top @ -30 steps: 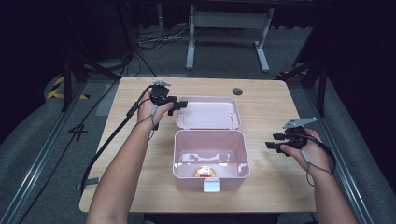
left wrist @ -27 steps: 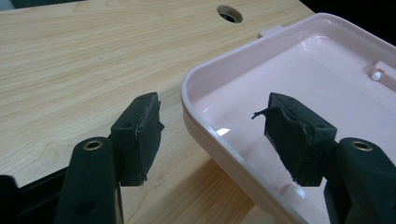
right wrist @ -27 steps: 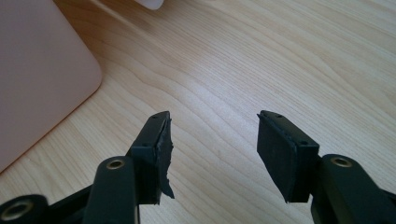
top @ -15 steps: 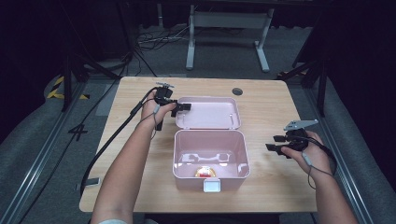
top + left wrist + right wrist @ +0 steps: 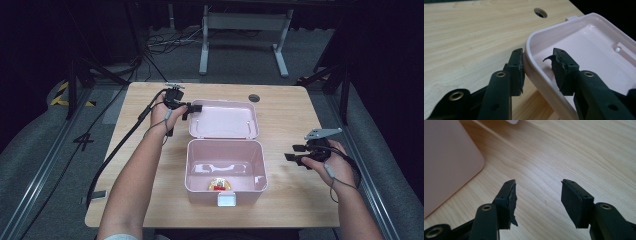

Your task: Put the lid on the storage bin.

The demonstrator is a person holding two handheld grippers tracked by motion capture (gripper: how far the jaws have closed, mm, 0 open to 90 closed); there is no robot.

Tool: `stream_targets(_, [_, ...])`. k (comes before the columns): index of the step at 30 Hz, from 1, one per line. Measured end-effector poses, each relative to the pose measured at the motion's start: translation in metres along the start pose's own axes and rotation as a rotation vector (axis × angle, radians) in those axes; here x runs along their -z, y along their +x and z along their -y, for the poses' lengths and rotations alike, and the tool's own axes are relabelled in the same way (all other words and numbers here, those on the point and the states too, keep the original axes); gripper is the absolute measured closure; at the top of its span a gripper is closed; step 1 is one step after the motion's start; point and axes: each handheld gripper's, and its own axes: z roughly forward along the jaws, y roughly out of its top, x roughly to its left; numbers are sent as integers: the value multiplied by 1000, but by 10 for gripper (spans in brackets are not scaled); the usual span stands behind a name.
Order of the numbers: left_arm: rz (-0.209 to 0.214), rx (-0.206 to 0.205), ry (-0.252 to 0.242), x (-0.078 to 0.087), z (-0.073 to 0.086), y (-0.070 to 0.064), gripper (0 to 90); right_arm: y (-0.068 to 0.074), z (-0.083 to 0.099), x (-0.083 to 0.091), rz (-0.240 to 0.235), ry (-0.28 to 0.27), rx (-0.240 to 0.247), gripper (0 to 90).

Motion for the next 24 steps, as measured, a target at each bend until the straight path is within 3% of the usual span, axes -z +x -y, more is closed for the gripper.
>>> stream_targets(12, [-16, -58, -93, 21, -11, -8, 695, 1, -2, 2, -2, -16, 5, 485])
stream_targets(13, [-34, -89, -94, 23, -14, -12, 694, 2, -3, 2, -2, -19, 6, 490])
stream_targets(17, [-56, -137, -106, 30, -21, -21, 697, 3, -3, 3, -4, -23, 9, 493])
stream_targets(24, [-73, -184, -133, 41, -28, -33, 705, 5, -5, 5, -7, -36, 16, 496])
